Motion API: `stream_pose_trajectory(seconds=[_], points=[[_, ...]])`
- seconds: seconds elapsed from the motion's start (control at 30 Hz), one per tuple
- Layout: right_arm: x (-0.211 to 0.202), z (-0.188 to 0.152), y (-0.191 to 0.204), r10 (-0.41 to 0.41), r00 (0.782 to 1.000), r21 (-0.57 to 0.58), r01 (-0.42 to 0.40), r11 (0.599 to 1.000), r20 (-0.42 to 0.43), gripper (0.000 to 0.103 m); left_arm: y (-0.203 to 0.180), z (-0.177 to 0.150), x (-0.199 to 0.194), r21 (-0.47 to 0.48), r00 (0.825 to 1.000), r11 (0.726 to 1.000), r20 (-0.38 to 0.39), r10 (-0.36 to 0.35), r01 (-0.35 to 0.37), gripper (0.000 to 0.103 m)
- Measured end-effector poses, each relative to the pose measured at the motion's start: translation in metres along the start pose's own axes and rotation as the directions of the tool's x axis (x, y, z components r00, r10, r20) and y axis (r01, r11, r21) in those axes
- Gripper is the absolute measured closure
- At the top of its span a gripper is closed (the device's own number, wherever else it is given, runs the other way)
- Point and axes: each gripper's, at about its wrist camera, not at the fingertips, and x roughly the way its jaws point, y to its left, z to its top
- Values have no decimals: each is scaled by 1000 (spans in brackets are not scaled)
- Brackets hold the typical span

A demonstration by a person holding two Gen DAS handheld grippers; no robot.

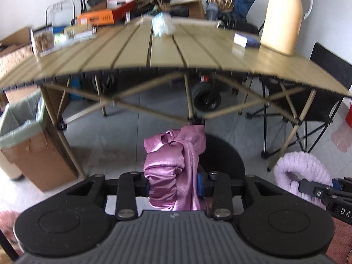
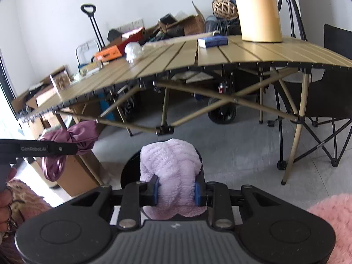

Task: Collect trash
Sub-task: 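Carry the pink scrunchie and lavender cloth with both tools down to the black bin, then move the right tool over the bin and open it to drop the lavender cloth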

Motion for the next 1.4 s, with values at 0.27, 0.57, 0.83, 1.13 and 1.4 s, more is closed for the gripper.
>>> stream_pose_trajectory(seconds=[0.27,0.57,0.83,1.13,1.4], points=[[15,-10,7,-20,997,-18,18,1000,-80,75,2,-22,19,11,997,1000,-72,-9,10,67],[37,-16,9,-62,987,-36,57,998,-148,75,21,-33,48,-36,986,999,-165,16,-23,67],[59,-16,9,-80,975,-44,72,996,-206,75,38,-40,75,-78,968,996,-250,28,-48,67],[78,-11,11,-71,970,-56,60,997,-231,75,46,-41,90,-97,956,993,-292,38,-69,67],[92,-5,17,-68,968,-81,50,995,-242,75,47,-37,89,-105,963,993,-267,32,-62,67]])
